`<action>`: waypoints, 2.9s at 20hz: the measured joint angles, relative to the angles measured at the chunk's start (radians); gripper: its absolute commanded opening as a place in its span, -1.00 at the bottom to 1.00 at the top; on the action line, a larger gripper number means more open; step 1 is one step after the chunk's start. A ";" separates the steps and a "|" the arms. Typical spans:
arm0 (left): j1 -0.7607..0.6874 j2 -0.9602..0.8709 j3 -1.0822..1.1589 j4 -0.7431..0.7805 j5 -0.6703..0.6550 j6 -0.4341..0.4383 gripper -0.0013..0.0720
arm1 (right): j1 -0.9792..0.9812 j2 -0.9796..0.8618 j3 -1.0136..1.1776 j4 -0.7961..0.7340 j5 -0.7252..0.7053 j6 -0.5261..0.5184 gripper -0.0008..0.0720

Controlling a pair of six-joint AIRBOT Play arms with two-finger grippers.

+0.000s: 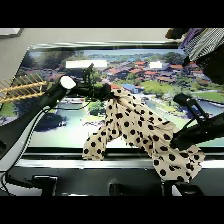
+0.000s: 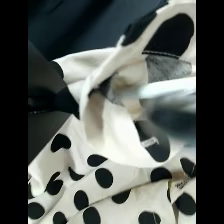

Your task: Fold the clothes and pants, and hang the long-sleeved shirts on hangers.

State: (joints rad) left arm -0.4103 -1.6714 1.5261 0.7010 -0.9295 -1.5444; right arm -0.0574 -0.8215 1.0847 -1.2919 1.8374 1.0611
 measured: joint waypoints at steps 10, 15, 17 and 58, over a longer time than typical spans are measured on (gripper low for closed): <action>0.011 0.008 0.001 0.005 -0.067 0.000 -0.90 | 0.000 -0.011 -0.001 -0.039 -0.053 -0.009 -0.92; 0.017 0.008 0.001 -0.001 -0.062 0.000 -0.90 | 0.000 -0.017 -0.001 -0.028 -0.052 -0.011 -0.92; 0.021 0.008 0.001 -0.005 -0.042 -0.002 -0.90 | 0.000 -0.018 -0.001 -0.022 -0.042 -0.011 -0.92; -0.032 0.279 -0.141 0.208 -0.190 -0.020 0.36 | 0.482 -0.152 -0.002 -0.076 -0.692 0.153 -0.92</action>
State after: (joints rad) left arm -0.4427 -1.3926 1.3849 0.9089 -1.1191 -1.5646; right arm 0.4244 -0.9733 1.0824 -1.3678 1.1458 1.2137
